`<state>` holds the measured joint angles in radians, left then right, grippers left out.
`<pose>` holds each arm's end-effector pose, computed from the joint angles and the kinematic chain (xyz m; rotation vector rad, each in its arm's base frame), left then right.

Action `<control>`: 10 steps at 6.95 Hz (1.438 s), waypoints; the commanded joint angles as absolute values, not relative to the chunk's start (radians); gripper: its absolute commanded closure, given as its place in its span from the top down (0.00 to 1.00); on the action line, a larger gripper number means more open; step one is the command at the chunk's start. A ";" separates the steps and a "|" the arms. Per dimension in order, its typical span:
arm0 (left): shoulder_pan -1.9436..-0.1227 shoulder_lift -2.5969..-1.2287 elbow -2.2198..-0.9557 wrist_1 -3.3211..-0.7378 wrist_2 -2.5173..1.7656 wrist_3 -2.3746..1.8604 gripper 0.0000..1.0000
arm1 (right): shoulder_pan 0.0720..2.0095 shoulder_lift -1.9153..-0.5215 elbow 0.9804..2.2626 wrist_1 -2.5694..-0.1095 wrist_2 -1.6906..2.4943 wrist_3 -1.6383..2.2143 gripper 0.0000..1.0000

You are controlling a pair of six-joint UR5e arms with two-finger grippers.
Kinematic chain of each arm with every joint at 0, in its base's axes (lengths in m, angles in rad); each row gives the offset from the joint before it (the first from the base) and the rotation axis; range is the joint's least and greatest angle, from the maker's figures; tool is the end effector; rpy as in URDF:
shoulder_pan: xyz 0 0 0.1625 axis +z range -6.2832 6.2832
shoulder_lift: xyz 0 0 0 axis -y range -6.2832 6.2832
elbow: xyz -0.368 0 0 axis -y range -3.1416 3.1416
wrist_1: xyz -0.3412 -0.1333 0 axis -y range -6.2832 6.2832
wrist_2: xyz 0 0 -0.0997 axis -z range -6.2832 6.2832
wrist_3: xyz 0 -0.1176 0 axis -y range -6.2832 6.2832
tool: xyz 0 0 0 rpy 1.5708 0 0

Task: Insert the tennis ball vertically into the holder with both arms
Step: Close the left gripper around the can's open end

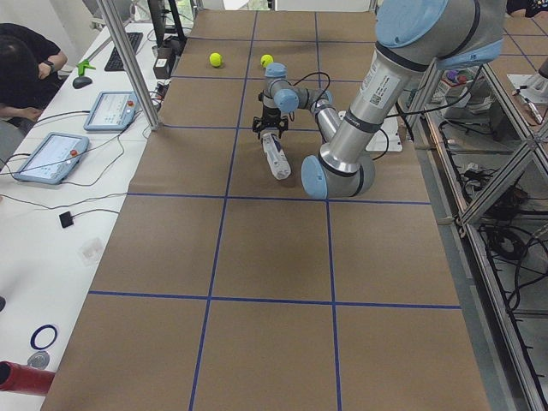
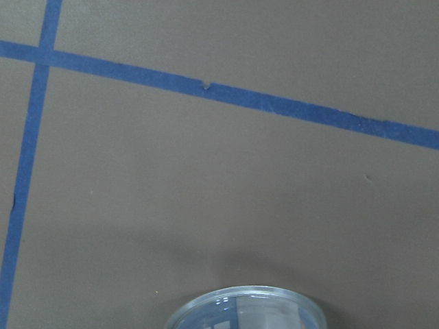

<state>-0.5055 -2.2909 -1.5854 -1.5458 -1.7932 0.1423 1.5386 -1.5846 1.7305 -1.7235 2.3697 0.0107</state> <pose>0.5134 -0.4069 0.2325 0.5755 0.5406 1.2279 0.0351 -0.4330 0.5636 -0.0236 -0.7986 -0.0176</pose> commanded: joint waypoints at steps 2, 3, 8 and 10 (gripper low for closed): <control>-0.502 -2.292 -1.585 -1.551 -1.793 0.103 0.99 | 1.539 -1.585 1.730 -1.724 2.368 0.011 0.99; -0.502 -2.292 -1.585 -1.551 -1.795 0.095 0.99 | 1.539 -1.585 1.730 -1.723 2.368 0.011 0.99; -0.500 -2.289 -1.563 -1.583 -1.793 0.097 0.99 | 1.539 -1.585 1.730 -1.723 2.368 0.011 0.99; -0.500 -2.289 -1.560 -1.583 -1.793 0.101 0.98 | 1.539 -1.585 1.729 -1.723 2.368 0.011 0.99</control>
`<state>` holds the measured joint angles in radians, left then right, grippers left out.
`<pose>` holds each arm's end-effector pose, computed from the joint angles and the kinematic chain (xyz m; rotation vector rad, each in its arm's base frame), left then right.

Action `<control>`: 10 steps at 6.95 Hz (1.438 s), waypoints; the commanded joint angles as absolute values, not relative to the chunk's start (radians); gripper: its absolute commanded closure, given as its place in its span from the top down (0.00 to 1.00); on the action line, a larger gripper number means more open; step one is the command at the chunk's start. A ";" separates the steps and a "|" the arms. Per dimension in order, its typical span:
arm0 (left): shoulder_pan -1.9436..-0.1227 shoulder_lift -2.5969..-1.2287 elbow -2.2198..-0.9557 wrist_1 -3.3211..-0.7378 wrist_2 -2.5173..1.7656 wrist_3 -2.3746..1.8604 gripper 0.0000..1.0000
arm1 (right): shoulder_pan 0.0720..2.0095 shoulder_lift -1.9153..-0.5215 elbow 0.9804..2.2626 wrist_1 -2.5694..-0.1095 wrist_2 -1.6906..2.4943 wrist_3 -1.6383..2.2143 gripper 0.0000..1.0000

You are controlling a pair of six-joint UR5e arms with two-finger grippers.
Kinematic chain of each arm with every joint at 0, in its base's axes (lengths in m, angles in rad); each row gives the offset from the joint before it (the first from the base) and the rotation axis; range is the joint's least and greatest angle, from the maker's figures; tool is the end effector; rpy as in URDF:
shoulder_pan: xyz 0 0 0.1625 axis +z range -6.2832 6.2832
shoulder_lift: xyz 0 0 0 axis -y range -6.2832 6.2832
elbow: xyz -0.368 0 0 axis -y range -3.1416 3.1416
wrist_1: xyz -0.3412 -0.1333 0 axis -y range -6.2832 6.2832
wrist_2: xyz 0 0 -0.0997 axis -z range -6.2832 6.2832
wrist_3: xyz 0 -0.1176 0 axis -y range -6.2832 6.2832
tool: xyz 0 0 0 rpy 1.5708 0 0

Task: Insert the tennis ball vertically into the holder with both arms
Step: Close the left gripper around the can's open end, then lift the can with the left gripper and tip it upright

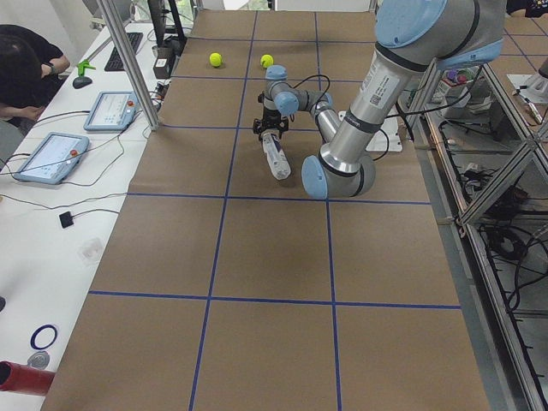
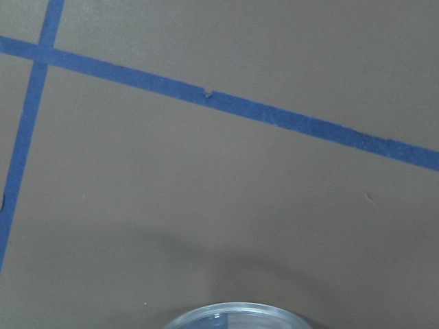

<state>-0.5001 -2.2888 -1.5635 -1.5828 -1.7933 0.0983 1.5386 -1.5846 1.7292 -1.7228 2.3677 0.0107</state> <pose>0.5201 -0.4065 0.2371 0.5720 0.5587 1.1909 0.0353 -0.4330 0.5642 -0.0241 -0.7966 -0.0174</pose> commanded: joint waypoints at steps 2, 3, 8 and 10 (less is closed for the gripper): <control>-0.500 -2.289 -1.560 -1.580 -1.793 0.098 0.78 | 1.539 -1.585 1.729 -1.723 2.367 0.011 0.99; -0.502 -2.289 -1.563 -1.580 -1.793 0.094 0.64 | 1.539 -1.585 1.729 -1.723 2.368 0.011 0.99; -0.632 -2.290 -1.874 -1.551 -1.795 0.063 0.45 | 1.539 -1.582 1.733 -1.723 2.367 0.011 0.99; -0.675 -2.290 -1.933 -1.707 -1.726 -0.176 0.43 | 1.539 -1.580 1.736 -1.723 2.368 0.011 0.99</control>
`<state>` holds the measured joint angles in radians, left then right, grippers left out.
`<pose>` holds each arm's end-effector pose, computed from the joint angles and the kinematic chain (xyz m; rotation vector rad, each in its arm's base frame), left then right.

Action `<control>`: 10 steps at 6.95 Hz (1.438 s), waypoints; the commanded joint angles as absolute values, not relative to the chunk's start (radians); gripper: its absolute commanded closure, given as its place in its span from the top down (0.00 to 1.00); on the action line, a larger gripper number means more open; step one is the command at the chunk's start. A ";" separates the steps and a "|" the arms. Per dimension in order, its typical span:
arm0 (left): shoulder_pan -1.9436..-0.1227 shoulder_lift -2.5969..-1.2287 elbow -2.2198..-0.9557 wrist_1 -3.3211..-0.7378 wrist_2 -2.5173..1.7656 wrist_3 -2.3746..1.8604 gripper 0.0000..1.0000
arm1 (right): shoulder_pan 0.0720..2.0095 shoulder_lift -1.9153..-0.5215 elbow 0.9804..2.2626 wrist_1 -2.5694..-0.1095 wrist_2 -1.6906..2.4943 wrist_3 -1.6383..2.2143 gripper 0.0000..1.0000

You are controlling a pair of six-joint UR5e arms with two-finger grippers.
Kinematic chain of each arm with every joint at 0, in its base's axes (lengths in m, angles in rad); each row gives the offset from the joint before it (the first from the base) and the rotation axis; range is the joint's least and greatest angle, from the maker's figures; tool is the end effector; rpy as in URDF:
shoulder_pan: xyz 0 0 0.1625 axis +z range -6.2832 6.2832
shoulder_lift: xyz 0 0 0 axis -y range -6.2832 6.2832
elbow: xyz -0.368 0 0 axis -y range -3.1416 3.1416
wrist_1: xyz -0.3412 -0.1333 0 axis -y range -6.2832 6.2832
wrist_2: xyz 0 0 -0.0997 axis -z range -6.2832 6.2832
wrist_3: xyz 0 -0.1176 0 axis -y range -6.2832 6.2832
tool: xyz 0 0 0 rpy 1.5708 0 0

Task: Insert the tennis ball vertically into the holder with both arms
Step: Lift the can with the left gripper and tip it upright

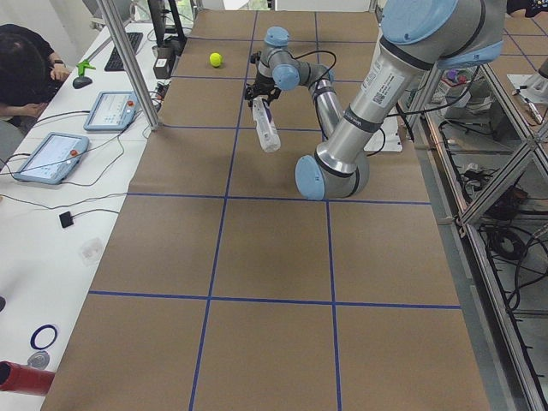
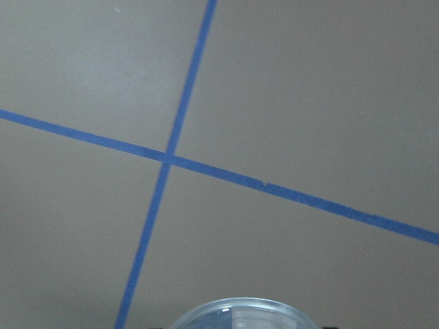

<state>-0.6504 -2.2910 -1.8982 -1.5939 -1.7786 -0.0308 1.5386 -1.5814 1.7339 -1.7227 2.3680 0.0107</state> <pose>0.3812 -0.4271 0.1112 0.8967 0.6812 0.9089 0.0352 -0.4344 0.5608 -0.0165 -0.7970 -0.0206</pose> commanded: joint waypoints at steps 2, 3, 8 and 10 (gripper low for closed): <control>-0.666 -2.187 -1.879 -2.173 -1.602 -0.450 0.43 | 1.539 -1.562 1.733 -1.726 2.367 0.011 0.99; -0.663 -2.140 -1.803 -2.418 -1.523 -0.530 0.43 | 1.539 -1.552 1.732 -1.727 2.367 0.011 0.99; -0.487 -2.128 -1.393 -3.281 -1.154 -0.535 0.39 | 1.539 -1.546 1.730 -1.727 2.367 0.011 0.99; -0.457 -2.128 -1.385 -3.289 -1.152 -0.456 0.38 | 1.539 -1.546 1.730 -1.727 2.367 0.011 0.99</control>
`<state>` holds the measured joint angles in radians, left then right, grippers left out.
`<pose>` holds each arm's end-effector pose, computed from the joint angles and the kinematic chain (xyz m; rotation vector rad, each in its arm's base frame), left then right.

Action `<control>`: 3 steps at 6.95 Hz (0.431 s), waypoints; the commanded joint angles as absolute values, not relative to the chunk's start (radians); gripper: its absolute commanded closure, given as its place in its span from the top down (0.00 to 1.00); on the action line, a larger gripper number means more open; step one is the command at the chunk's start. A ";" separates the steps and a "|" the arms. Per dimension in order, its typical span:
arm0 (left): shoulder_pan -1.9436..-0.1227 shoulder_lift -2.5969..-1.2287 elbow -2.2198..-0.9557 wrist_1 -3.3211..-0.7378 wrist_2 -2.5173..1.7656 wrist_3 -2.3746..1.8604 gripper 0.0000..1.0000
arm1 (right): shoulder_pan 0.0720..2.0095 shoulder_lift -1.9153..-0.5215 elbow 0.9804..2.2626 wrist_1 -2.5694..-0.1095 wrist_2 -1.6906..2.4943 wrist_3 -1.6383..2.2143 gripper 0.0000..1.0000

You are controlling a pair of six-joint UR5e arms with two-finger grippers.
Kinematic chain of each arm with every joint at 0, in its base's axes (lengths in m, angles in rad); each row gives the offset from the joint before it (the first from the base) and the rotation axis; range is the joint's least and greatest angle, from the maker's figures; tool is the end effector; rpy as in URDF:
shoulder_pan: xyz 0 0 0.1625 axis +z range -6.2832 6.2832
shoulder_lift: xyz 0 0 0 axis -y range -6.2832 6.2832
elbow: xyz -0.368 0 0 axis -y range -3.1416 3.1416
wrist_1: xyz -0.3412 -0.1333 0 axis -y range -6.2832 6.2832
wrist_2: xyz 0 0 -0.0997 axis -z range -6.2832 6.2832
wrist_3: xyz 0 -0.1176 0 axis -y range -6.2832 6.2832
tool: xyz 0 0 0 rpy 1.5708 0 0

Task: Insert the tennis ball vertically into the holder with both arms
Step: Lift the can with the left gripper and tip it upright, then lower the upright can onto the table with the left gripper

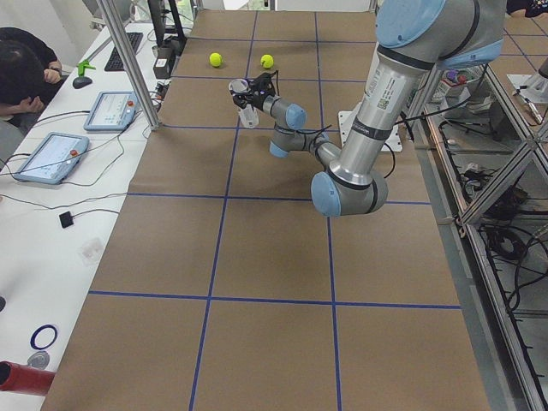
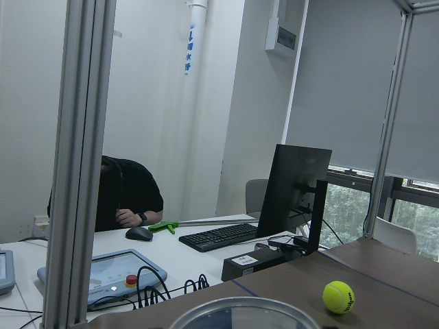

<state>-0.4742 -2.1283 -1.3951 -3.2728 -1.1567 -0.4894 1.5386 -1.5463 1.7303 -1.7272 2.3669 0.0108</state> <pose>0.4123 -0.4147 0.2079 1.5957 1.2664 -0.0520 0.0349 -0.4477 0.5474 0.0090 -0.7965 -0.0312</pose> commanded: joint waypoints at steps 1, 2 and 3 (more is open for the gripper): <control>-0.457 -2.129 -1.373 -3.287 -1.152 -0.454 0.36 | 1.539 -1.546 1.729 -1.727 2.367 0.011 0.99; -0.456 -2.132 -1.359 -3.289 -1.152 -0.454 0.36 | 1.539 -1.546 1.729 -1.727 2.367 0.011 0.99; -0.456 -2.132 -1.358 -3.287 -1.152 -0.454 0.36 | 1.539 -1.546 1.729 -1.727 2.367 0.011 0.99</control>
